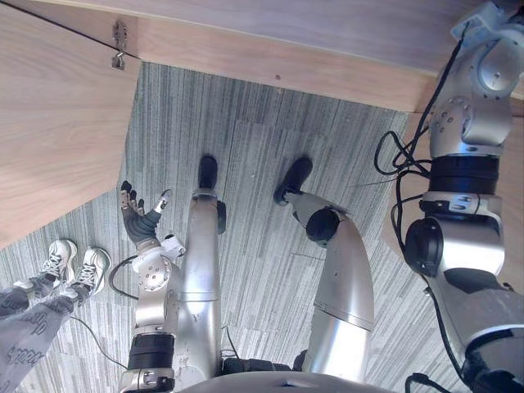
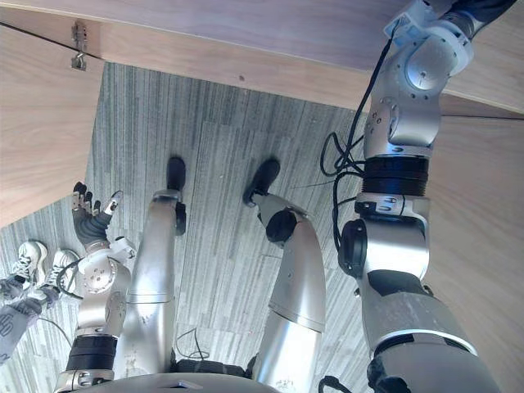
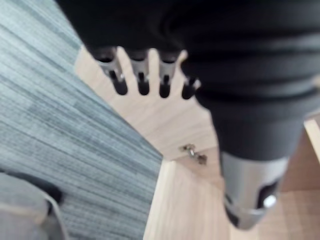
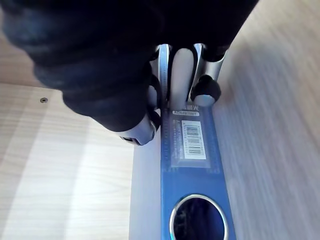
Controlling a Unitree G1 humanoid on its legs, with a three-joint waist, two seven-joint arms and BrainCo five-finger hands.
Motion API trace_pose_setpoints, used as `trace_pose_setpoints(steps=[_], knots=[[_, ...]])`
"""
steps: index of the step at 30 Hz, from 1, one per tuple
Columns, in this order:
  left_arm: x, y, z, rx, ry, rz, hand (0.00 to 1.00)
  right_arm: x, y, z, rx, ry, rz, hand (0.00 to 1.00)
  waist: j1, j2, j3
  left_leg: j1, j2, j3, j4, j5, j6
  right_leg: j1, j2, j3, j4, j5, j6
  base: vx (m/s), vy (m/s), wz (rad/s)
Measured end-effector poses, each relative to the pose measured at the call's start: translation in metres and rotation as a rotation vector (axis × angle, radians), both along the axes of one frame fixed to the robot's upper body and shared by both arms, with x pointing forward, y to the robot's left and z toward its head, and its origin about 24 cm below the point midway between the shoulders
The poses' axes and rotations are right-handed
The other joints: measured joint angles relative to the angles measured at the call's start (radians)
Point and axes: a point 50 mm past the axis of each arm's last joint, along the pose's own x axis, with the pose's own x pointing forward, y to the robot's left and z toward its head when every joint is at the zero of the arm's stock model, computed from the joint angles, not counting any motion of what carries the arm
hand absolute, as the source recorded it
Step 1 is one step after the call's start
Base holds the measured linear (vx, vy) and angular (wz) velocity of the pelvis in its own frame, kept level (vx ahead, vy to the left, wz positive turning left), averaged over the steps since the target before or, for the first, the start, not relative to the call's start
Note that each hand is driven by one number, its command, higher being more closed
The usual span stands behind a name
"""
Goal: Walk over to the cabinet, pick up the folder, carry it to the office cabinet, place the folder inside the office cabinet, then close the office cabinet door
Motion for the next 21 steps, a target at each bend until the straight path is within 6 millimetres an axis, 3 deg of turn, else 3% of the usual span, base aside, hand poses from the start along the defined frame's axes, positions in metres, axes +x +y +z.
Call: trace_pose_setpoints(steps=[7,16,21], knots=[[0.001,-0.003,0.001,0.001,-0.005,-0.008,0.0,0.002,0.016,-0.01,0.068,0.007,0.032,1.0,0.0,0.0,0.0,-0.001,0.002,-0.004,0.036,-0.006,-0.001,0.005,0.002,0.0,0.023,-0.001,-0.001,-0.01,0.005,-0.02],[0.001,-0.002,0.003,0.03,0.0,0.009,0.0,-0.005,0.042,-0.056,0.042,0.098,0.0,1.0,0.011,-0.001,0.0,0.026,0.0,-0.011,0.051,-0.012,0.004,0.047,0.001,-0.001,0.019,0.002,0.004,0.0,0.0,0.0],[0.001,-0.002,0.003,0.047,0.009,0.008,0.0,-0.021,0.07,-0.081,-0.107,0.116,-0.004,1.0,0.007,-0.001,-0.001,0.073,0.004,-0.011,0.05,-0.023,0.006,0.097,0.012,-0.001,0.006,0.002,0.004,0.0,0.014,-0.04]])
